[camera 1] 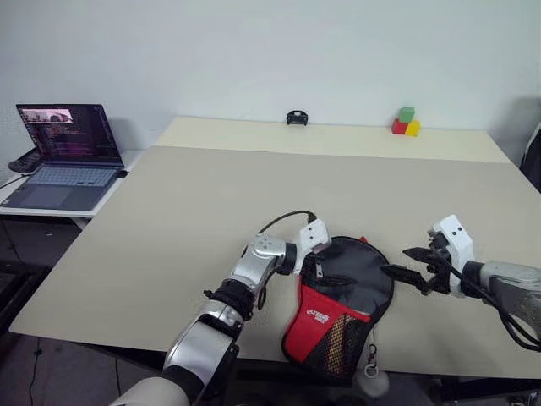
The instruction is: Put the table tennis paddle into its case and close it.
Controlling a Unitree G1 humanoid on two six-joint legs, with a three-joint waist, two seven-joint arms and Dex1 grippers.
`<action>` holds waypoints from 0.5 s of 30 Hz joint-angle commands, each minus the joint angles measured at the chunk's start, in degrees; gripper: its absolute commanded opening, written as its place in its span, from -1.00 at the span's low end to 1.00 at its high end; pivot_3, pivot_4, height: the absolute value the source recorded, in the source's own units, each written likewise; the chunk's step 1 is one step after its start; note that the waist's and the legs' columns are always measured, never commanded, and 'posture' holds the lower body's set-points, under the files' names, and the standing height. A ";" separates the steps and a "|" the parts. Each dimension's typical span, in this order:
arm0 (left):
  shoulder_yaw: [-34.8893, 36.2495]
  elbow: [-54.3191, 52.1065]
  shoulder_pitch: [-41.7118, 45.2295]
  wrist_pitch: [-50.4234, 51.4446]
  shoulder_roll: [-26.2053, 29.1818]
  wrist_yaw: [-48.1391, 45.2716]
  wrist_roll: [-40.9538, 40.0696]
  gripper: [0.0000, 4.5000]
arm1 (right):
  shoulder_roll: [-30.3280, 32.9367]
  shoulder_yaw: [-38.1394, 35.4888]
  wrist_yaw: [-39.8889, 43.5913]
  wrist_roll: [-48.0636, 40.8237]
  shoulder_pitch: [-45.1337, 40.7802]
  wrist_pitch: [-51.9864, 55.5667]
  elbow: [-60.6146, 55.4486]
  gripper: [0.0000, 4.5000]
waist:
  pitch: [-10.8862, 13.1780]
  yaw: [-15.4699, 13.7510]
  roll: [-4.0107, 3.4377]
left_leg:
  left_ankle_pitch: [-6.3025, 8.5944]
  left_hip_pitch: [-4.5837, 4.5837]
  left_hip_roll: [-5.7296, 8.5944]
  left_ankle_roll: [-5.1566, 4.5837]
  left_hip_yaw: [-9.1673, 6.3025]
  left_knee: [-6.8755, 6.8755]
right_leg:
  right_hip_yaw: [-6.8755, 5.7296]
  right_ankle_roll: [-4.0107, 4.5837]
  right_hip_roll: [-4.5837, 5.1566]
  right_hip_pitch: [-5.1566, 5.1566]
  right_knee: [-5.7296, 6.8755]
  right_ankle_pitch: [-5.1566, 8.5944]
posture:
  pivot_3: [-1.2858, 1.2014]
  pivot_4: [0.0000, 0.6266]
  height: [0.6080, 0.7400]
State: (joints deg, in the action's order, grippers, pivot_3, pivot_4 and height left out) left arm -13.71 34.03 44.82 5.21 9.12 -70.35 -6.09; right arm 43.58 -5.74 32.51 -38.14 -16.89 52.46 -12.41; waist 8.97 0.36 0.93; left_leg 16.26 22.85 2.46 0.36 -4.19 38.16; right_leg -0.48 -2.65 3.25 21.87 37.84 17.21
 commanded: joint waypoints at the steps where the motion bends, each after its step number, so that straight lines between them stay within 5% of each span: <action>1: 4.02 -13.19 -1.07 10.43 6.40 -4.26 -6.97 1.00 | -2.83 1.08 0.39 3.47 -2.98 -4.39 4.38 0.98 | 0.06 0.29 -0.05 | -0.03 0.01 -0.02 0.05 0.02 -0.02 | 0.05 0.03 0.00 0.07 0.08 0.02 | 0.03 -0.52 1.00; 8: 4.97 -24.93 -6.07 17.79 16.74 -6.71 -10.89 1.00 | -6.15 1.63 2.27 5.96 -4.18 -6.03 9.38 0.98 | 0.10 0.00 -0.13 | -0.10 -0.02 -0.02 0.15 -0.05 0.06 | 0.08 0.10 -0.01 0.10 0.28 0.05 | 0.03 -0.52 1.00; 13: 5.01 -28.04 -8.75 18.85 18.87 -5.36 -11.26 1.00 | -6.80 2.10 3.78 7.44 -4.54 -6.59 11.90 0.98 | 0.10 -0.21 -0.14 | -0.10 -0.02 -0.01 0.15 -0.06 0.09 | 0.08 0.10 -0.01 0.10 0.28 0.05 | 0.03 -0.52 1.00; 15: 4.86 -28.93 -9.42 19.14 18.96 -4.76 -11.36 1.00 | -6.98 2.23 4.48 7.80 -4.60 -6.65 12.26 0.81 | 0.10 -0.17 -0.14 | -0.10 -0.02 -0.01 0.15 -0.06 0.09 | 0.07 0.10 -0.01 0.10 0.29 0.05 | 0.03 -0.52 1.00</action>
State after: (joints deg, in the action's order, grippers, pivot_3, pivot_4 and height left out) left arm -8.95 7.69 35.37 24.26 27.74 -75.46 -15.99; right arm 36.72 -3.16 36.02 -30.34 -20.37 46.83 0.43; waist 9.08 0.19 0.79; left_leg 16.16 22.83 2.44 0.51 -4.23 38.25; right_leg -0.40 -2.55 3.24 21.97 38.13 17.26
